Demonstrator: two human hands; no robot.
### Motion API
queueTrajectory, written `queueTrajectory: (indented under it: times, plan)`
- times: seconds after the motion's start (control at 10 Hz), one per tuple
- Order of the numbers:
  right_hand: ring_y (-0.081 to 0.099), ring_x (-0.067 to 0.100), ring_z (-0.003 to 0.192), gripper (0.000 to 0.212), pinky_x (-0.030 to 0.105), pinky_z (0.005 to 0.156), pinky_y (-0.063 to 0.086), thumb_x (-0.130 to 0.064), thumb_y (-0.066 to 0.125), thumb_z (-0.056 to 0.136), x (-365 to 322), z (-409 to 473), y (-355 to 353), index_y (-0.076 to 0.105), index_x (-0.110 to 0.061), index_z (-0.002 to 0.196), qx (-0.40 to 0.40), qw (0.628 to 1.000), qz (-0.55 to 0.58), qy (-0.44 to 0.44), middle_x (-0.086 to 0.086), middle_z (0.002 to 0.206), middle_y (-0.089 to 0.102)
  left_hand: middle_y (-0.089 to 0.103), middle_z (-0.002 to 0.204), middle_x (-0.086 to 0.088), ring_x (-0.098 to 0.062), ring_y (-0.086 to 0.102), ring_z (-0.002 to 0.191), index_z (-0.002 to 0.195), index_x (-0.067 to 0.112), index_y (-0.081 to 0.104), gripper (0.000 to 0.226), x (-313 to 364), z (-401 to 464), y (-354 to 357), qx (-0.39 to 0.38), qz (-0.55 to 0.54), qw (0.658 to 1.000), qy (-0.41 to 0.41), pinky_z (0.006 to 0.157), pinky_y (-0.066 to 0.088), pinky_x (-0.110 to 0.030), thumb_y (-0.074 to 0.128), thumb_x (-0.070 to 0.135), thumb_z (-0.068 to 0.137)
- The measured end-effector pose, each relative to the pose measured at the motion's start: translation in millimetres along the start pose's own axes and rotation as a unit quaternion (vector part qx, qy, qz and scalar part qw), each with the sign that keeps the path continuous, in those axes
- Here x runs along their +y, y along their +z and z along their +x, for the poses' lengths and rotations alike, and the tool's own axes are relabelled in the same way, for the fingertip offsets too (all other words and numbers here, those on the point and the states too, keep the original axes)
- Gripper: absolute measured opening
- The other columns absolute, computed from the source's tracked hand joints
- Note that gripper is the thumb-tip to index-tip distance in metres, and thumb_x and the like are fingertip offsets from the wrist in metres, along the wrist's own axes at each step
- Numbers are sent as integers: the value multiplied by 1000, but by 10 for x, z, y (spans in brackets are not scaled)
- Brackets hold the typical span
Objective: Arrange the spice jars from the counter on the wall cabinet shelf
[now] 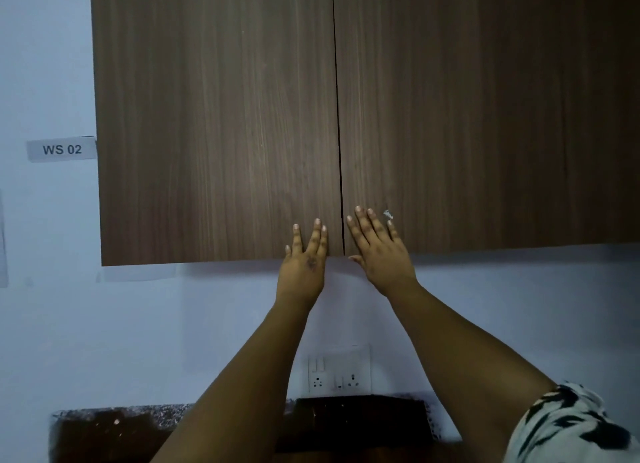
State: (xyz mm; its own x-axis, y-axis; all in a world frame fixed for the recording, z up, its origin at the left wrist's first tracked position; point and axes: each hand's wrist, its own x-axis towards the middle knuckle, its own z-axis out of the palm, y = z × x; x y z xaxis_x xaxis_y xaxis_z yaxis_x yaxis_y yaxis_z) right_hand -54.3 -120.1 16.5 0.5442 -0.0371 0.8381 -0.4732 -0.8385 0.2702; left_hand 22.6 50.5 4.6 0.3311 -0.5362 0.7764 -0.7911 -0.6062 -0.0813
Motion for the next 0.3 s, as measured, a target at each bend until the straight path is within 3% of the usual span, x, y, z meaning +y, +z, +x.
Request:
queueTrajectory:
  times: [0.2, 0.3]
  plan:
    - [-17, 20, 149, 72, 41, 122, -1, -44, 32, 103, -228, -39, -250, -11, -15, 153, -60, 987, 141, 42, 4, 161, -19, -20, 160, -6, -26, -20, 148, 154, 15, -9, 58, 200, -75, -10, 18, -29, 999, -5, 123, -6, -45, 22, 26, 106]
    - [-18, 18, 149, 69, 40, 123, -2, -43, 28, 104, -248, -44, -369, -8, -13, 155, -36, 981, 180, 57, 4, 162, -18, -12, 162, -9, -23, -16, 149, 155, 9, -4, 58, 301, -42, -66, 85, -67, 994, -8, 120, -10, -38, 22, 29, 107]
